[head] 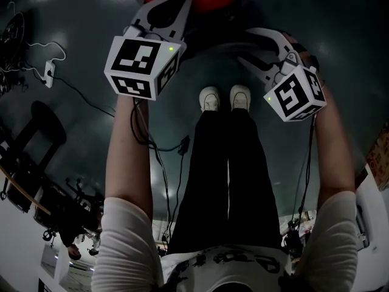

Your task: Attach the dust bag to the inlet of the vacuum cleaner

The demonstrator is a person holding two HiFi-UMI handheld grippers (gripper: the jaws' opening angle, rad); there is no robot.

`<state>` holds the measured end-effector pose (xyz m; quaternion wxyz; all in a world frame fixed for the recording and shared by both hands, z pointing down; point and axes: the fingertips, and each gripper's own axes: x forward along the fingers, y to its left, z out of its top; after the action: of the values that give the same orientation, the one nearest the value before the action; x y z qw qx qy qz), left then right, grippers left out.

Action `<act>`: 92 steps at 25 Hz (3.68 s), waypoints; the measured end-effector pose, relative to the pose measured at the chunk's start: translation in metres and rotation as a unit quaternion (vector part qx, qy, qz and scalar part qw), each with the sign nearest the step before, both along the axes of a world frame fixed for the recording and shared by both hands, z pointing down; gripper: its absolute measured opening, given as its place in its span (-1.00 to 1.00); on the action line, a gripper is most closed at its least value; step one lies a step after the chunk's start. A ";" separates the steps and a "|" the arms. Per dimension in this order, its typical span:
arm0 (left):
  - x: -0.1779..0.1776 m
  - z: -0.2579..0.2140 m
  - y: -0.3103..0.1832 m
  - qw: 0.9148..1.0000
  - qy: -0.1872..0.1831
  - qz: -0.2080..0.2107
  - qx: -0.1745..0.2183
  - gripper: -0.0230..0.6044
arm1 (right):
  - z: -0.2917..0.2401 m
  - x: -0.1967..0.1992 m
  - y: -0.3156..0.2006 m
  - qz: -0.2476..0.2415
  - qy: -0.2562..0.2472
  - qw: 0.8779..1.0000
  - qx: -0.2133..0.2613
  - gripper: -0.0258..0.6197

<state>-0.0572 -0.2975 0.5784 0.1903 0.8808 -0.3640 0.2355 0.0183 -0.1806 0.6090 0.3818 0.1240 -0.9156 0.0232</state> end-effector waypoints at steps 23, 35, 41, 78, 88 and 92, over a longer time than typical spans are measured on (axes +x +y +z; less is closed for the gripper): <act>-0.014 -0.388 0.112 0.975 0.117 -0.157 0.109 -0.92 | -0.406 0.060 0.010 0.424 -0.198 0.872 0.141 -0.92; -0.026 -0.526 0.269 0.961 0.131 -0.155 0.186 -0.92 | -0.555 0.070 0.141 0.491 -0.281 0.811 0.148 -0.92; 0.003 -0.574 0.385 0.950 0.138 -0.171 0.224 -0.92 | -0.607 0.090 0.244 0.450 -0.307 0.820 0.176 -0.92; -0.031 -0.608 0.926 0.944 0.119 -0.182 0.249 -0.92 | -0.627 0.043 0.804 0.418 -0.282 0.838 0.209 -0.92; -0.009 -0.610 0.965 0.943 0.113 -0.192 0.245 -0.92 | -0.621 0.062 0.842 0.405 -0.270 0.854 0.184 -0.92; 0.006 -0.607 0.974 0.946 0.104 -0.184 0.245 -0.92 | -0.622 0.077 0.848 0.403 -0.269 0.855 0.183 -0.92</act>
<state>-0.0513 0.6761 -0.0289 0.0450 0.8377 -0.5443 0.0072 0.0950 0.6670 -0.0133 0.0483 0.5391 -0.8399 0.0398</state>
